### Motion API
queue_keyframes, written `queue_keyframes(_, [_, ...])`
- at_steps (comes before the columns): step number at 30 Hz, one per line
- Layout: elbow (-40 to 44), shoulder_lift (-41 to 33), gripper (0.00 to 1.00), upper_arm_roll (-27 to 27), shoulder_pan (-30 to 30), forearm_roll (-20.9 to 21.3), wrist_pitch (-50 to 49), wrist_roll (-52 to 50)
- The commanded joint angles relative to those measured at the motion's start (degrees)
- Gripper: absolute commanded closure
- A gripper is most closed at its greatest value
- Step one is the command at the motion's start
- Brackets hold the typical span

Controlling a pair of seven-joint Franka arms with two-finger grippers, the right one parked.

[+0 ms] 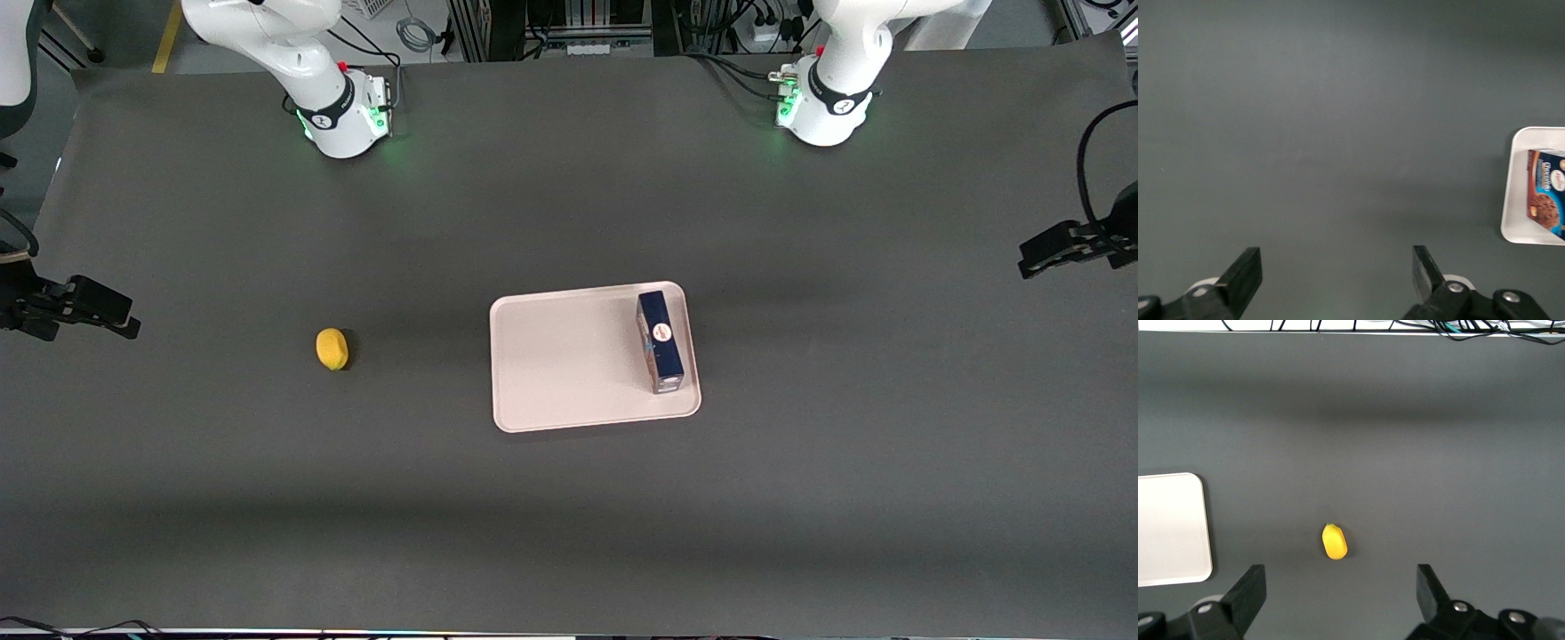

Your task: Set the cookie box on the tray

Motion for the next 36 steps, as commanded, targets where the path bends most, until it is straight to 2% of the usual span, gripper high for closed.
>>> queue_keyframes(1, [-0.8,-0.3,0.0,1.4,-0.4,0.6,1.1,3.2])
queue_keyframes(36, [-2.6,-3.4,0.0,1.5,-4.3,-1.7,-2.0,1.8])
